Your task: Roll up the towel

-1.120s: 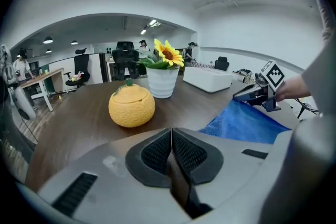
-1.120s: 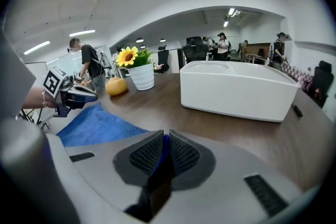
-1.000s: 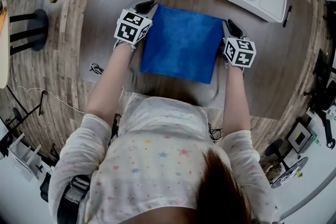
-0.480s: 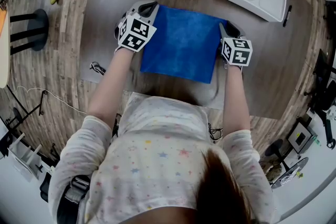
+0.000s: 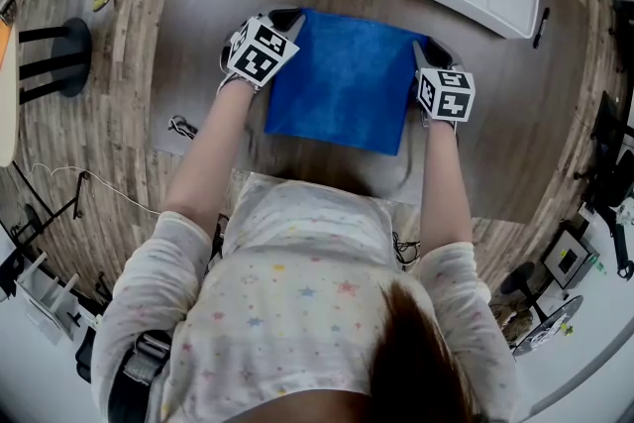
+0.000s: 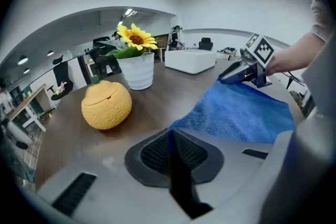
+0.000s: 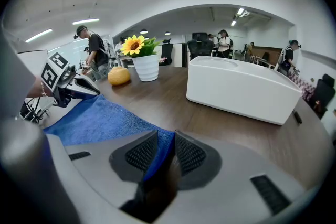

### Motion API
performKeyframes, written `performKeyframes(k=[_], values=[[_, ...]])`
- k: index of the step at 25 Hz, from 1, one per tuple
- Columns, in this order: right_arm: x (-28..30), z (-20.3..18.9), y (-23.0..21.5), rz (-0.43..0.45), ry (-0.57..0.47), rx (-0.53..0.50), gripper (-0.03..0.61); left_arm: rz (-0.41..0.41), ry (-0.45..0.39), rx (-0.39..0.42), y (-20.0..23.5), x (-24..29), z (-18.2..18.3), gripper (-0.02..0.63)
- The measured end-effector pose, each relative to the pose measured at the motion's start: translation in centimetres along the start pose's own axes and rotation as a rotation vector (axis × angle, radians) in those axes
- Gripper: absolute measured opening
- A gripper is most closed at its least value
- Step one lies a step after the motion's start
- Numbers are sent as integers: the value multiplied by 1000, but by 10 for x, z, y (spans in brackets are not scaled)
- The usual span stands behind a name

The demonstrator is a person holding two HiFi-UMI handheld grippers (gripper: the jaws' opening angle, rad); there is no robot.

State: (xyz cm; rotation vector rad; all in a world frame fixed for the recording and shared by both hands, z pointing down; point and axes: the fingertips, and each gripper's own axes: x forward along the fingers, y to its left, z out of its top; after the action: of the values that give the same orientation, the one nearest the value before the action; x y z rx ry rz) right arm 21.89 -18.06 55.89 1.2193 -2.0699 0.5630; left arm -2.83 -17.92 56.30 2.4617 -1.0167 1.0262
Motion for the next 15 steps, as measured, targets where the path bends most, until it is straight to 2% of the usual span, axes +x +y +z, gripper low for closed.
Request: performKeyframes(k=[3, 8, 10, 12, 15], values=[[0, 0, 1, 0, -1, -2, 101, 9, -5, 41, -3, -5, 2, 15], [-1, 0, 0, -1, -3, -5, 101, 91, -70, 56, 11, -24, 16, 14], [-1, 0, 0, -2, -3, -6, 100, 66, -68, 31, 12, -20, 15, 15], [0, 0, 1, -1, -2, -5, 100, 8, -58, -12, 9, -14, 12, 34], [0, 0, 1, 0, -3, -6, 100, -59, -43, -76, 2, -5, 8, 139]])
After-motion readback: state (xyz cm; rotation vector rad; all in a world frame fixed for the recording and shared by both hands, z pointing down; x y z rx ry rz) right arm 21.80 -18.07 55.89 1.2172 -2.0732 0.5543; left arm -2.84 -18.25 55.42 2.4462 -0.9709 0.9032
